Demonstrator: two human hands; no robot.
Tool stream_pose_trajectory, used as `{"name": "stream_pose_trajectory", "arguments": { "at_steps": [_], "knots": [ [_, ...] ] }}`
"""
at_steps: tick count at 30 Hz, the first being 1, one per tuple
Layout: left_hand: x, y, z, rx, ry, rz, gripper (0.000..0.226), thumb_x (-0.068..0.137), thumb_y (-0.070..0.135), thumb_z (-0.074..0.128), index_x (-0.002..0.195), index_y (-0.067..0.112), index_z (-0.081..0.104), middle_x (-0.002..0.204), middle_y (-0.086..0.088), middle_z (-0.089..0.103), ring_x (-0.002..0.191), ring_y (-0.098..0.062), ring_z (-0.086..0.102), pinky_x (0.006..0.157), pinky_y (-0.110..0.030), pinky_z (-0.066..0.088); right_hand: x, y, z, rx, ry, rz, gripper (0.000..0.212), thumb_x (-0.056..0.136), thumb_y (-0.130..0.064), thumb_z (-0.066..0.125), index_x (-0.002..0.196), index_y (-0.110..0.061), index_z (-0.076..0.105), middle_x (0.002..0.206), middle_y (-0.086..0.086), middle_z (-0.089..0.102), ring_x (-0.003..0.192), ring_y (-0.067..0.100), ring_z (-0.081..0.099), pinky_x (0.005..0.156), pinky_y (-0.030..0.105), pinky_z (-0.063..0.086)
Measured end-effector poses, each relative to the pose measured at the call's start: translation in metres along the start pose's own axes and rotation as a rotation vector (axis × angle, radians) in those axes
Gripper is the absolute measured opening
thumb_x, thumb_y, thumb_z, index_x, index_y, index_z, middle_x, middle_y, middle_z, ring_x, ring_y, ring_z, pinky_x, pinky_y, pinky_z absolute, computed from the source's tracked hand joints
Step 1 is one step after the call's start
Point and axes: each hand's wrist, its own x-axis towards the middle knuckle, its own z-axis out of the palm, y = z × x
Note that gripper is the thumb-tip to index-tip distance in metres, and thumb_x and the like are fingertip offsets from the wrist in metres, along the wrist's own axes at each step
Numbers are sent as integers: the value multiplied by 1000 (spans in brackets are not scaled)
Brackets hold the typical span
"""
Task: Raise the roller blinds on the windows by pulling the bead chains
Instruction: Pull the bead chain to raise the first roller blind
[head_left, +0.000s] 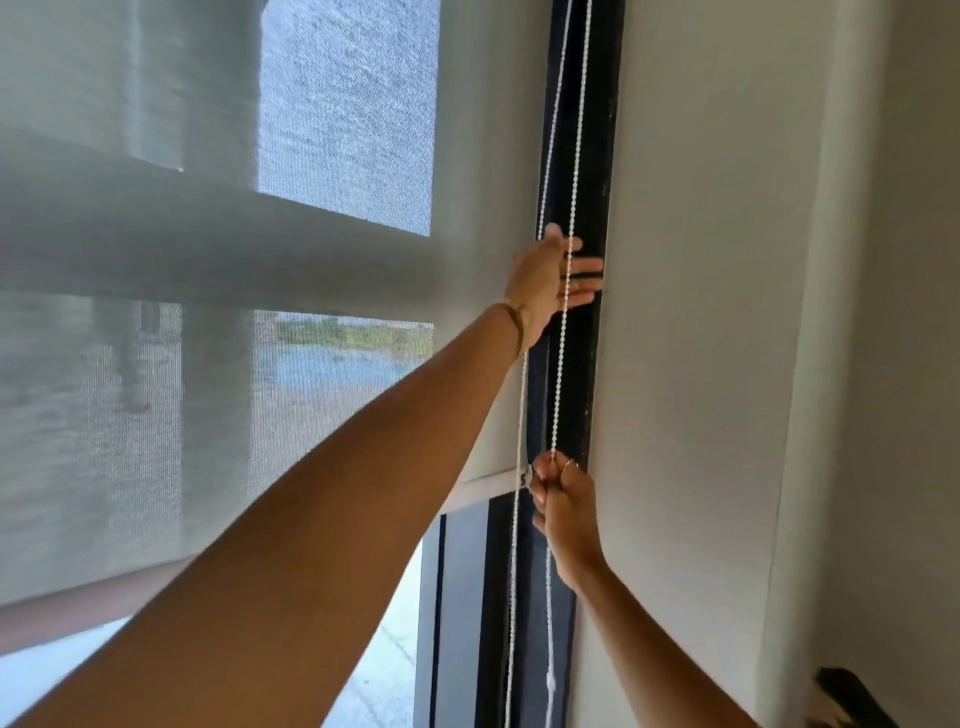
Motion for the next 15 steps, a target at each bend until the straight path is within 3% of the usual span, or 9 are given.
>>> {"name": "stream_pose_trajectory", "arguments": {
  "at_steps": [4,7,10,13,15],
  "knots": [
    [7,14,12,111,82,73,34,99,12,26,101,5,59,65,-1,46,49,-9,39,42,-18,36,-15,16,-1,71,-4,73,34,89,3,36,68,-20,50,53,-5,41,45,7,27,40,20,21],
    [1,-3,9,184,82,181,36,97,6,25,74,14,52,60,1,40,50,-9,32,45,-19,30,-20,19,-1,205,-45,146,33,93,0,33,70,-16,51,54,-1,41,44,7,25,40,19,18],
    [0,-15,7,189,68,228,36,92,-1,25,67,17,45,59,0,39,51,-10,31,47,-22,27,-14,15,-8,382,-70,237,30,99,-18,36,83,-11,60,58,4,52,44,9,36,42,20,29],
    [-5,-21,7,191,42,217,35,82,-10,26,66,17,41,59,0,35,51,-10,29,45,-19,25,5,-2,-18,447,-97,287,48,100,-41,28,100,-9,64,78,8,70,62,17,62,61,29,47],
    [-11,-30,6,181,26,210,35,81,-11,27,66,17,42,60,0,35,51,-10,29,44,-18,27,22,-23,-22,396,-134,250,56,98,-47,21,111,-8,60,96,11,69,84,23,66,78,37,51]
  ]
}}
